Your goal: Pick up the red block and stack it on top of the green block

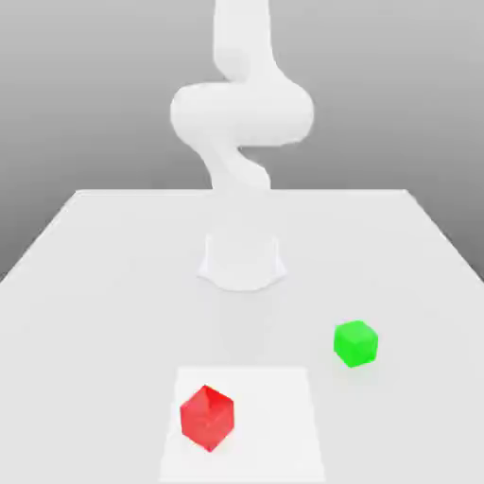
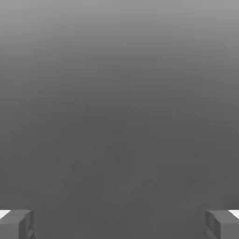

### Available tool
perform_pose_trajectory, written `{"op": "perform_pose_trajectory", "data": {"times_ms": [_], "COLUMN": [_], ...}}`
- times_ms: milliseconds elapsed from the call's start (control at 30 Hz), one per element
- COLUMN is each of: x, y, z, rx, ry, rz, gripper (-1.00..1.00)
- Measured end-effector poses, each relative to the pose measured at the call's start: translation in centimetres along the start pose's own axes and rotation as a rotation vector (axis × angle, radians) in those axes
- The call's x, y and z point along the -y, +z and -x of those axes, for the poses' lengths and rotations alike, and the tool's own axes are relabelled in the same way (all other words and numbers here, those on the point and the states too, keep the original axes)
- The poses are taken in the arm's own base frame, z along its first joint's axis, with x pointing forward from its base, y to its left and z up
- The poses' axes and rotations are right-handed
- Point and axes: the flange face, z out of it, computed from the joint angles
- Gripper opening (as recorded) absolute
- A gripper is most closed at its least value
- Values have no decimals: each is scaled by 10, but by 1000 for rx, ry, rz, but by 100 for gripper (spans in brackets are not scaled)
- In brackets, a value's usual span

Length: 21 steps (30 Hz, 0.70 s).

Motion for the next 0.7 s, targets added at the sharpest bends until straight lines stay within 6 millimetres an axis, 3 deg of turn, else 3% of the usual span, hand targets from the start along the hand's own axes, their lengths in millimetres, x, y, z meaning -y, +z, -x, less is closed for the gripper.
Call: {"op": "perform_pose_trajectory", "data": {"times_ms": [167, 367, 533, 700], "x": [-26, -73, -125, -188], "y": [112, 226, 302, 358], "z": [12, 51, 100, 155], "rx": [149, 330, 487, 651], "ry": [-185, -400, -577, -751], "rz": [75, 143, 186, 218], "gripper": [0, 0, 0, 0]}}
